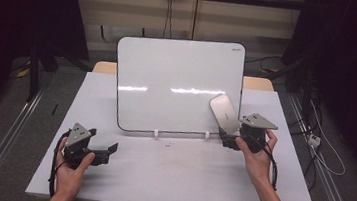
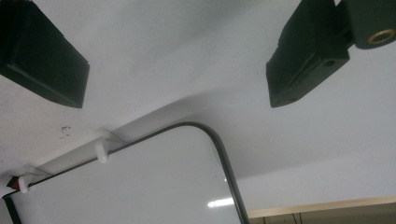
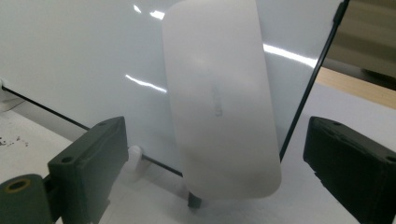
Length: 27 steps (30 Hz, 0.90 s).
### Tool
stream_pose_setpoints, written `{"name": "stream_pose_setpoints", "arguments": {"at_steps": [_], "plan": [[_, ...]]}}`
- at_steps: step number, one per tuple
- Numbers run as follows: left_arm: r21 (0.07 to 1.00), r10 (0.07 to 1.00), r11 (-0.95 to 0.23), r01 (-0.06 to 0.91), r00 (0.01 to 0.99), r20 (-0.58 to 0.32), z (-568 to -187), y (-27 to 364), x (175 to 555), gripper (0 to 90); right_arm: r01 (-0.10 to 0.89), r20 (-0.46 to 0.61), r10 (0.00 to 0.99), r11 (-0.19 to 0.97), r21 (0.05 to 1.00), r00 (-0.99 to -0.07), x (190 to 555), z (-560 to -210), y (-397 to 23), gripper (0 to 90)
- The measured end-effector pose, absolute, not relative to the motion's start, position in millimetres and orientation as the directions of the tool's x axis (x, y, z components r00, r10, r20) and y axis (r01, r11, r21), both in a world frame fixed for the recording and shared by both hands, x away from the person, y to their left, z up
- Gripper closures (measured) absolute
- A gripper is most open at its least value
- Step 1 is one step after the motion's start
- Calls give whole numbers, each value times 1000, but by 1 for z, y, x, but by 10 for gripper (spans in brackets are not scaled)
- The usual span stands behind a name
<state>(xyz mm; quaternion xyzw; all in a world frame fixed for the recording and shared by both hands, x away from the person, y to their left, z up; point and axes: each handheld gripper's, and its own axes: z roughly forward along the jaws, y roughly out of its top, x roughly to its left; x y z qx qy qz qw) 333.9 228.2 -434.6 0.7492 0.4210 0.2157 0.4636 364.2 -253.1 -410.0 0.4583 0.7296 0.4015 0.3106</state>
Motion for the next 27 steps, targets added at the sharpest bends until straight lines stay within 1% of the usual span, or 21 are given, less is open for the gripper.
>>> {"name": "stream_pose_setpoints", "arguments": {"at_steps": [6,12,27], "plan": [[878,832,-216,428,551,-64,-434,230,333,60,427,-58,921,233,874,-385,353,-415,-258,67],[883,833,-209,421,549,-65,-434,229,332,60,432,-59,935,217,875,-350,342,-421,-264,86],[886,838,-204,416,542,-62,-432,232,331,60,449,-6,948,157,880,-319,313,-440,-280,89]]}}
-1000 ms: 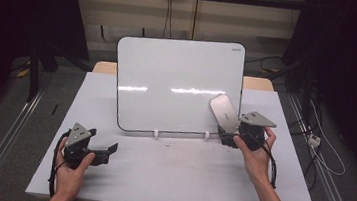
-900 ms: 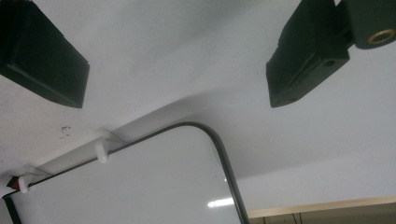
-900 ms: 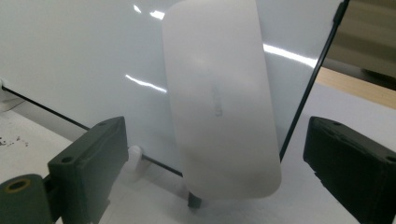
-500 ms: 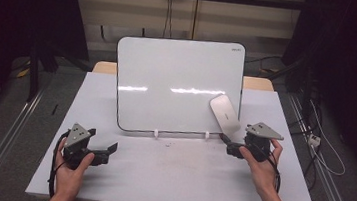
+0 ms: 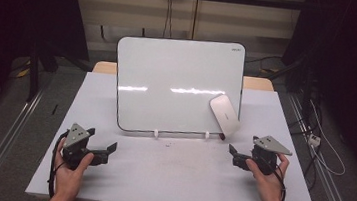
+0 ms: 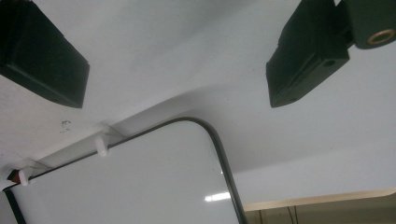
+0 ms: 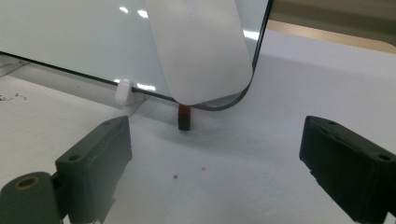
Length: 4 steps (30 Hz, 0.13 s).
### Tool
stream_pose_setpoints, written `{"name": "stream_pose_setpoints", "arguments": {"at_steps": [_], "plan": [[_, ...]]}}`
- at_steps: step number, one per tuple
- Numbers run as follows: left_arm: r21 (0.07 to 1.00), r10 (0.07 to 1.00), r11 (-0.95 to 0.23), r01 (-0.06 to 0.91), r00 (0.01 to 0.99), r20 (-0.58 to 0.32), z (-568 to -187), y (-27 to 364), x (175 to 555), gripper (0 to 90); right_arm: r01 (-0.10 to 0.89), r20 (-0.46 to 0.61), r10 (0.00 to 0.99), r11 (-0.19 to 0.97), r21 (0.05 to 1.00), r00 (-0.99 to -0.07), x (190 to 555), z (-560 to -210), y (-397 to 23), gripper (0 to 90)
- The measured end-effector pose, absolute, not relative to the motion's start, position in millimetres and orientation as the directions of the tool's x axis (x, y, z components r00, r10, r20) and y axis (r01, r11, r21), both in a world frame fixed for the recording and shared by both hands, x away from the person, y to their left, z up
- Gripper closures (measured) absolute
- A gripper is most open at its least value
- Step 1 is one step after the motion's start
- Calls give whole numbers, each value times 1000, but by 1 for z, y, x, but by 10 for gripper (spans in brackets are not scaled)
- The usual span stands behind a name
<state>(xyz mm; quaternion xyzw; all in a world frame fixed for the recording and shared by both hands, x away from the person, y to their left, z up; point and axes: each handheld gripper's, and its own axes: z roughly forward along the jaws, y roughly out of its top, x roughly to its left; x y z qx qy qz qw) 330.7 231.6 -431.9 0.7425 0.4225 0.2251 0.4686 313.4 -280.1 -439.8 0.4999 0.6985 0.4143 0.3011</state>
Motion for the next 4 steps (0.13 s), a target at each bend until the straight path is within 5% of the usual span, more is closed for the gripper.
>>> {"name": "stream_pose_setpoints", "arguments": {"at_steps": [4], "plan": [[883,844,-198,426,531,-67,-433,233,332,61,456,-5,946,161,875,-325,313,-442,-279,87]]}}
